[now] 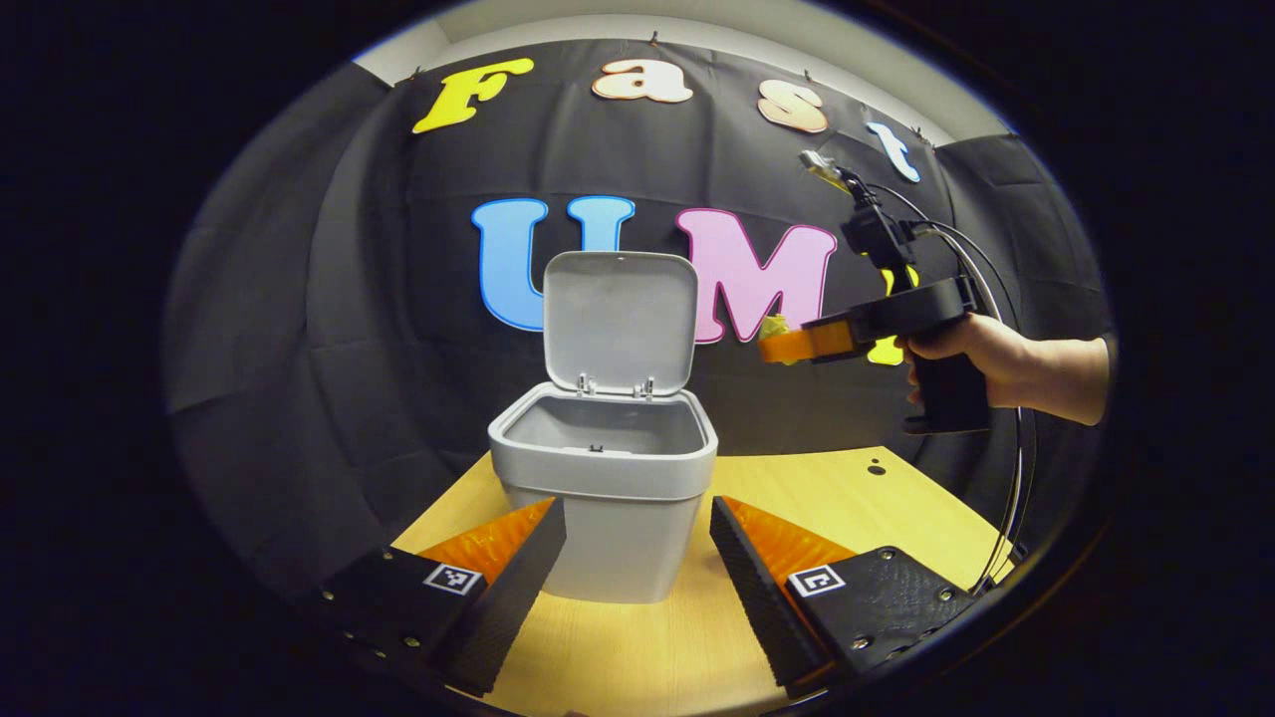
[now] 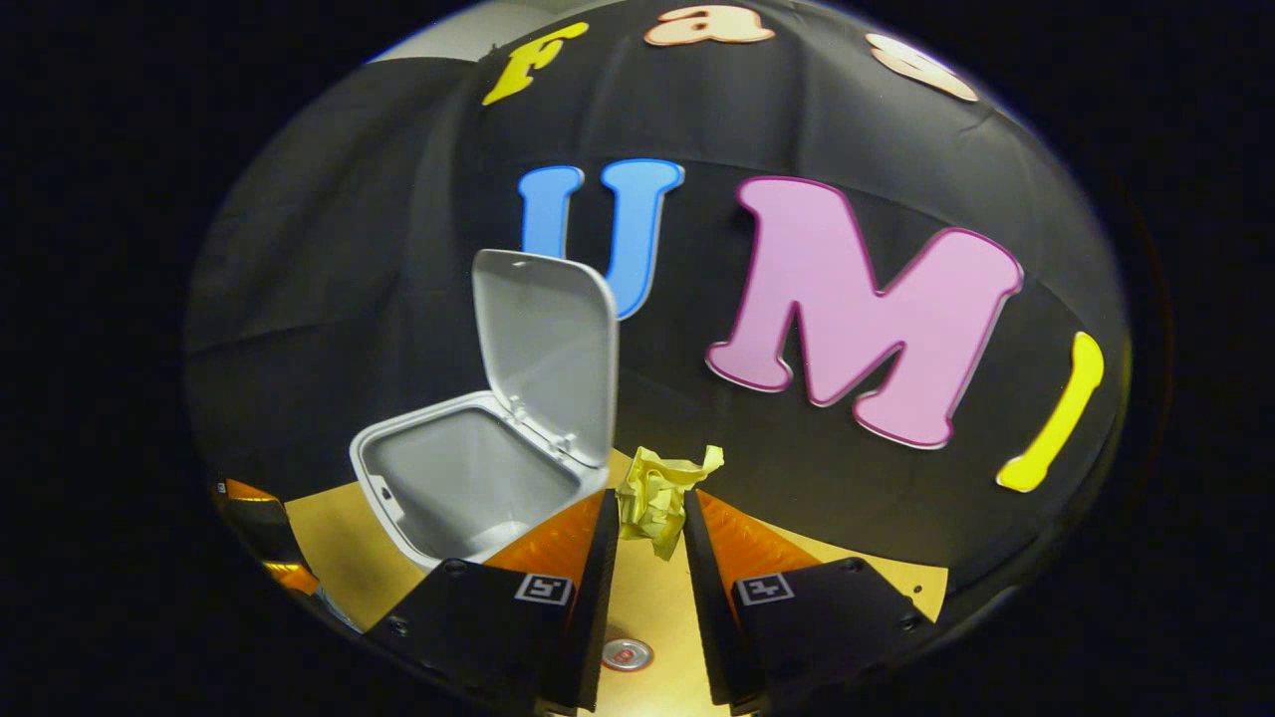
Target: Press the lid of the desktop garbage bin to open it, pick up the crumpled paper on the desktop and throw it into the bin, then pick up the pop can on the desktop and drop it into the bin, and finally close the garbage bin lid.
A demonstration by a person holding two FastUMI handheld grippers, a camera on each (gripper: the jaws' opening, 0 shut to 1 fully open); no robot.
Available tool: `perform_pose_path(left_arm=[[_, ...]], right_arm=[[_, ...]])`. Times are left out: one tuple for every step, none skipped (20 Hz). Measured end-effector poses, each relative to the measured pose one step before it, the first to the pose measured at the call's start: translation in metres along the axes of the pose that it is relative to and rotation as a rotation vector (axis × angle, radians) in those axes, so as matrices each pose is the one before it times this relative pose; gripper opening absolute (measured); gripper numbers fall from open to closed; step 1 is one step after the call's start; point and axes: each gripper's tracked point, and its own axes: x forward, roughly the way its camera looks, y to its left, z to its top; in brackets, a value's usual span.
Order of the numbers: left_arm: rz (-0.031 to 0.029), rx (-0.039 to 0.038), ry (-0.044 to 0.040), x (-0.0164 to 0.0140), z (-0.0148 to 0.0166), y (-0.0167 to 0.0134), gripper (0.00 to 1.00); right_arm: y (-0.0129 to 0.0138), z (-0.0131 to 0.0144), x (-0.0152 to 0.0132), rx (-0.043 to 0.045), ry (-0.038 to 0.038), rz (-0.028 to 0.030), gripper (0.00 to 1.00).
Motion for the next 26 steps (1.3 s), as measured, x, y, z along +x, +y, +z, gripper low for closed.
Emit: perform_pose_path(left_arm=[[0.00952,-0.00756,-0.00076,-0.00183,0.00013,0.00306,0.96],[0.01017,-0.00538,-0.00265,-0.00149,0.00010,0.00297,0.96],[0.01030,-0.00061,-0.00298,-0.00220,0.00039,0.00343,0.96],[0.00988,0.00264,-0.00031,-0.00238,-0.00053,0.00323,0.96],[0.01003,0.00340,0.00043,-0.00172,-0.00036,0.00343,0.96],[0.01003,0.00077,0.00027,-0.00107,-0.00075,0.00349,0.96],[0.00787,-0.00309,0.00247,-0.00162,-0.00026,0.00250,0.96],[0.00829,-0.00467,0.00314,-0.00173,-0.00172,0.00313,0.96],[0.00610,-0.00447,0.00033,-0.00153,-0.00041,0.00220,0.96],[0.00717,-0.00210,0.00059,-0.00097,-0.00035,0.00222,0.96],[0.00771,0.00058,0.00139,-0.00066,-0.00014,0.00240,0.96],[0.00720,0.00123,0.00085,-0.00098,-0.00030,0.00309,0.96],[0.00743,0.00147,0.00193,-0.00128,-0.00069,0.00268,0.96],[0.00761,0.00253,0.00212,-0.00132,-0.00158,0.00217,0.96],[0.00503,-0.00053,0.00371,-0.00079,-0.00113,0.00153,0.96],[0.00157,-0.00321,0.00469,-0.00114,-0.00226,0.00054,0.96],[-0.00051,-0.00358,0.00349,-0.00037,-0.00061,0.00037,0.96],[-0.00097,-0.00221,-0.00038,-0.00069,-0.00045,-0.00030,0.96],[-0.00138,-0.00078,0.00009,-0.00029,0.00067,-0.00003,0.96],[-0.00118,-0.00037,-0.00070,-0.00042,0.00006,0.00051,0.96],[-0.00231,-0.00018,0.00035,0.00020,-0.00025,-0.00081,0.96],[-0.00097,0.00029,0.00193,0.00139,-0.00170,-0.00043,0.96],[-0.00136,0.00035,0.00273,0.00107,0.00007,-0.00023,0.96],[-0.00400,0.00107,0.00286,0.00141,-0.00125,-0.00224,0.96],[-0.00443,0.00258,-0.00025,0.00093,0.00030,-0.00159,0.96],[-0.00507,0.00227,0.00011,-0.00023,-0.00111,-0.00132,0.96]], right_arm=[[0.01557,0.00156,0.00618,-0.01057,0.00361,0.02784,0.45],[0.01568,0.00034,0.00641,-0.00436,0.00215,0.03049,0.45],[0.01461,-0.00074,0.00665,-0.00769,0.00262,0.02603,0.45],[0.01366,-0.00007,0.00517,-0.01020,0.00555,0.02321,0.45],[0.01121,-0.00049,0.00569,-0.00583,0.00720,0.02299,0.45],[0.01152,-0.00117,0.00575,-0.00330,0.00885,0.02443,0.45],[0.00790,-0.00093,0.00438,-0.00191,0.00725,0.01892,0.45],[0.00731,-0.00204,0.00423,-0.00116,0.00822,0.01337,0.45],[0.00639,-0.00095,0.00410,0.00530,0.00477,0.01289,0.45],[0.00668,-0.00135,0.00417,0.00773,0.00197,0.01250,0.34],[0.00584,-0.00137,0.00334,0.00865,0.00484,0.01082,0.34],[0.00412,-0.00094,0.00169,0.00566,0.00528,0.01108,0.45],[0.00303,-0.00109,0.00205,0.00171,0.00561,0.00846,0.34],[0.00380,-0.00294,0.00270,-0.00414,0.00594,0.00518,0.45],[0.00072,-0.00059,0.00130,-0.00648,0.00386,-0.00008,0.47],[0.00002,-0.00084,0.00023,-0.00252,0.00194,-0.00100,0.47],[0.00016,-0.00127,0.00138,0.00338,0.00126,0.00177,0.47],[0.00123,-0.00180,0.00031,0.00735,0.00133,0.00289,0.48],[0.00113,-0.00023,-0.00012,0.00938,-0.00283,0.00574,0.53],[0.00052,-0.00034,-0.00032,0.00774,-0.00324,0.00381,0.65],[-0.00228,0.00040,-0.00052,-0.00139,-0.00260,-0.01056,0.54],[-0.00266,-0.00127,-0.00118,-0.00472,0.00183,-0.01060,0.77],[-0.00018,-0.00191,0.00039,-0.00095,0.00230,0.00136,1.00],[-0.00218,-0.00071,-0.00300,-0.00045,-0.00201,-0.00576,0.98],[-0.00149,0.00141,-0.00232,-0.00099,-0.00794,-0.00695,0.99],[-0.00323,0.00226,-0.00344,-0.00110,-0.01274,-0.01296,0.99]])
